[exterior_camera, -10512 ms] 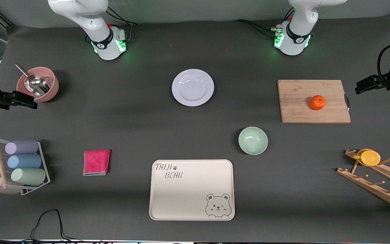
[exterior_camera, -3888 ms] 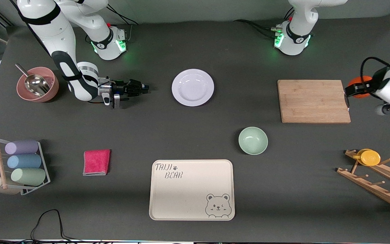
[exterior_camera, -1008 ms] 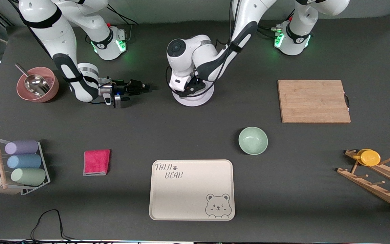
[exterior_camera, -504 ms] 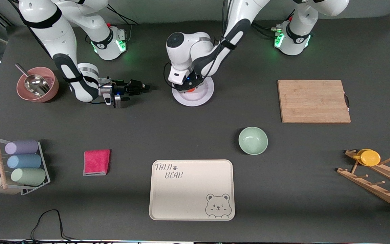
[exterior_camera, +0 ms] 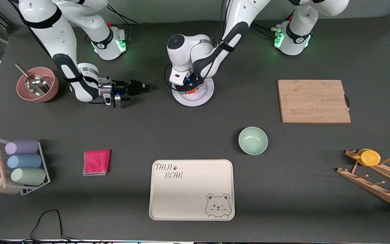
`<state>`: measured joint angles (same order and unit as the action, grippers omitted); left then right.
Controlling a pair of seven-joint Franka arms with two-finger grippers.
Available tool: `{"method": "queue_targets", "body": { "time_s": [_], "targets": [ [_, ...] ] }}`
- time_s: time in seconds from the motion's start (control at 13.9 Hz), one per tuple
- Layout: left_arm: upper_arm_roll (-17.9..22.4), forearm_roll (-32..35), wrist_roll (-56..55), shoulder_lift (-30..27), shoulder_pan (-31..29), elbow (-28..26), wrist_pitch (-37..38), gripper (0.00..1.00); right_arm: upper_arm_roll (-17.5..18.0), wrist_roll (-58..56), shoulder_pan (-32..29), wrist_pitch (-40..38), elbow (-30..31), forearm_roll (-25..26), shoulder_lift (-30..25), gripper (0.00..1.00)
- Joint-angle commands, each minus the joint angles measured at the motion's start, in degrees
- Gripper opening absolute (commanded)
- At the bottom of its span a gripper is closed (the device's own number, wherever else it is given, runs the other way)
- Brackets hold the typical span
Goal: Place orange and plate with both arms
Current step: 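Release the orange onto the plate and raise the left gripper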
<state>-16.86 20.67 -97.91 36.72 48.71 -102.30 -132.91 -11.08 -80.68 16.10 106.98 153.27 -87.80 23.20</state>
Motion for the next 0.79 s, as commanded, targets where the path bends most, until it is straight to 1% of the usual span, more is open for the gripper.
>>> {"method": "queue_targets", "body": {
  "time_s": [0.0,0.36,0.5,0.58,0.65,0.72],
  "targets": [
    [0.5,1.2,-0.8,-0.2,0.5,-0.2,-0.5,1.0,0.0,0.9,0.2,-0.5,-0.7,-0.8,1.2,0.41],
    [0.5,1.2,-0.5,-0.8,-0.2,0.3,0.2,1.0,0.0,0.9,0.2,-0.5,-0.7,-0.8,1.2,0.41],
    [0.4,0.5,1.0,-1.9,-3.2,0.4,1.8,1.0,0.0,0.9,0.2,-0.5,-0.7,-0.8,1.2,0.41],
    [0.2,0.0,2.4,-2.7,-5.8,0.5,3.5,1.0,0.0,1.0,0.2,-0.5,-0.7,-0.8,1.2,0.41],
    [0.0,-1.2,5.0,-4.1,-8.7,0.7,4.8,1.0,0.0,1.0,0.2,-0.5,-0.7,-0.8,1.2,0.41],
    [0.1,-4.0,8.7,-5.9,-10.8,0.9,6.4,1.0,0.1,0.9,0.2,-0.5,-0.7,-0.9,1.2,0.41]
  ]
}}
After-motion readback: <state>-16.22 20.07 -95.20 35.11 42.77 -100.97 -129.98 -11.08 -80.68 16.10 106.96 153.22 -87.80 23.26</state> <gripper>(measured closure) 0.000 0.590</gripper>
